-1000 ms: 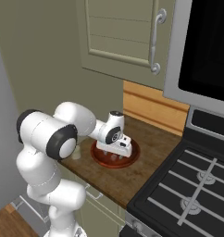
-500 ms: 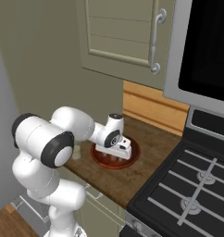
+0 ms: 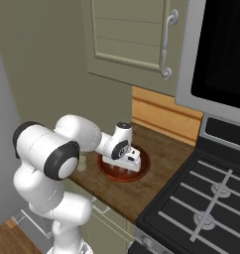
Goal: Grab a lemon wedge from the fridge and one ice cube from the ice bowl, and put them in the glass of lemonade.
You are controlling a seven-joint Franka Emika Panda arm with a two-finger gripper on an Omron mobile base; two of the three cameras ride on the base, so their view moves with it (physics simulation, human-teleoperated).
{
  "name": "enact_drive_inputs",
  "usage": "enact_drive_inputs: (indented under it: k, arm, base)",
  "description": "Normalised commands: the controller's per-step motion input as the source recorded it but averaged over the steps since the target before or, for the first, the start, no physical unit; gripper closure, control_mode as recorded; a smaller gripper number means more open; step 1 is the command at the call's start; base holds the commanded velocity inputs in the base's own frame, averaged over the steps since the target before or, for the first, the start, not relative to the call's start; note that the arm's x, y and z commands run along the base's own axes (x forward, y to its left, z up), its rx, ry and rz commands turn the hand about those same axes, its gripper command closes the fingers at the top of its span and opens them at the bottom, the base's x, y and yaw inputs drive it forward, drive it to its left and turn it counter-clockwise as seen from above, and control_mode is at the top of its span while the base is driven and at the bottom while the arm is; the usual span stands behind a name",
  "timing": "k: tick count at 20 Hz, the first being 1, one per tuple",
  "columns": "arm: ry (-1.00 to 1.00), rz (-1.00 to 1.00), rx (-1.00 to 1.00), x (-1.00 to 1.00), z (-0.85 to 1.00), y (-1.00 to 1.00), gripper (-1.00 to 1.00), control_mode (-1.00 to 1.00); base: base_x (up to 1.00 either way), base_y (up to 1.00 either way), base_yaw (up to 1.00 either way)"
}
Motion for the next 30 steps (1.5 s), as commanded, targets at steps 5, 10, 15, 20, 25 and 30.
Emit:
enact_drive_inputs:
  k: [5,10,15,20,25,30]
  arm:
    - [0.00,0.00,0.00,0.00,-0.03,0.00,-1.00,-1.00]
    - [0.00,0.00,0.00,0.00,0.00,0.00,-1.00,-1.00]
    - [0.00,0.00,0.00,0.00,0.00,0.00,-1.00,-1.00]
    - [0.00,0.00,0.00,0.00,0.00,0.00,1.00,-1.00]
    - [0.00,0.00,0.00,0.00,0.00,0.00,1.00,-1.00]
    - [0.00,0.00,0.00,0.00,0.00,0.00,1.00,-1.00]
  base:
    - [0.00,0.00,0.00]
    - [0.00,0.00,0.00]
    - [0.00,0.00,0.00]
    - [0.00,0.00,0.00]
    - [0.00,0.00,0.00]
    - [0.00,0.00,0.00]
